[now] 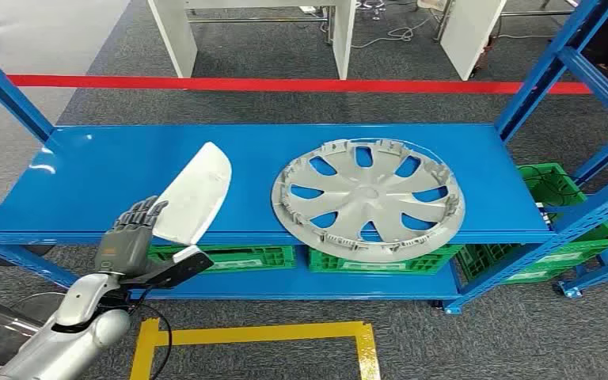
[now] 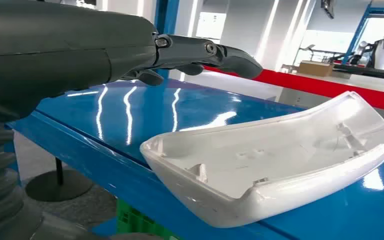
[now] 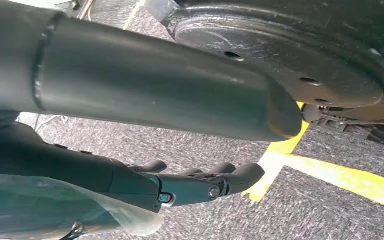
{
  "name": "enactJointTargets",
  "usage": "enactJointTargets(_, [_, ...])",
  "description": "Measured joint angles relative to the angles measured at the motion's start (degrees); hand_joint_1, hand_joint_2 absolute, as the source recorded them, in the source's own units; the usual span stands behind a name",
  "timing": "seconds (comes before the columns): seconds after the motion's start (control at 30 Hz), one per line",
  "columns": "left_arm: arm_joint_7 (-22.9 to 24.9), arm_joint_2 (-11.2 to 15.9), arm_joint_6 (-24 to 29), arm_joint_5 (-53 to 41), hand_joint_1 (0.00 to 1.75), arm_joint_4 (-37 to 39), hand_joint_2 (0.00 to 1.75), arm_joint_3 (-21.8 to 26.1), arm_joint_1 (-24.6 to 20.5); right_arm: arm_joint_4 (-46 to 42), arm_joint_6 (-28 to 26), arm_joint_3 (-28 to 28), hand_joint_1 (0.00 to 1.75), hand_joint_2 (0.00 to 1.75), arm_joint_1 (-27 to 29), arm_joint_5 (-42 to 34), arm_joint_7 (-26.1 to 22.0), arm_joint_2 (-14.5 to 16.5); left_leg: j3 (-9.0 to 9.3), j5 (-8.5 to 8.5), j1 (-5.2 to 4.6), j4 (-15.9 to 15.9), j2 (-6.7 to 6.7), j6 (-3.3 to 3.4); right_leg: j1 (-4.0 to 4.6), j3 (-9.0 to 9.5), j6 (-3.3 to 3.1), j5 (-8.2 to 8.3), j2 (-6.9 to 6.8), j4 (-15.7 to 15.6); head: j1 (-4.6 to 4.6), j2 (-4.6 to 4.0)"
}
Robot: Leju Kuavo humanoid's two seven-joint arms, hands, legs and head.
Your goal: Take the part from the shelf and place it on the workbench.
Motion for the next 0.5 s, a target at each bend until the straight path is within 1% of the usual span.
enactJointTargets(0.3, [0.09,-0.12,-0.8,0.13,0.0,0.8,1.75,-0.63,-0.37,0.12,-0.03,0.0,0.0,0.0,0.0,0.1,0.23,0.01,0.0,0.0,0.0,0.0,0.0,0.0,-0.01,0.0,0.0,0.0,0.0,0.0,0.0,0.0])
enactJointTargets(0.33, [0.09,-0.14,-0.82,0.14,0.03,0.9,1.75,-0.71,-0.37,0.13,-0.04,0.0,0.0,0.0,0.0,0.1,0.23,0.01,0.0,0.0,0.0,0.01,0.0,0.0,-0.01,0.0,0.0,0.0,0.0,0.0,0.0,0.0])
enactJointTargets(0.37, [0.09,-0.14,-0.83,0.14,0.12,0.99,1.75,-0.79,-0.38,0.13,-0.04,0.0,0.0,0.0,0.0,0.1,0.23,0.01,0.0,0.0,0.0,0.01,0.0,0.0,-0.01,0.0,0.0,0.0,0.0,0.0,0.0,0.0])
enactJointTargets(0.4, [0.09,-0.14,-0.84,0.18,0.28,1.07,1.75,-0.87,-0.38,0.13,-0.05,0.0,0.0,0.0,0.0,0.1,0.23,0.02,0.0,0.0,0.0,0.01,0.0,0.0,-0.01,-0.01,0.0,0.0,0.0,0.0,0.0,0.0])
enactJointTargets(0.5, [0.07,-0.2,-0.98,0.46,1.37,1.34,1.75,-1.03,-0.45,0.13,-0.16,0.0,0.0,0.0,0.0,0.11,0.28,0.03,0.0,0.0,0.0,0.01,0.0,0.0,0.0,-0.01,0.0,0.0,0.0,0.0,0.0,0.0])
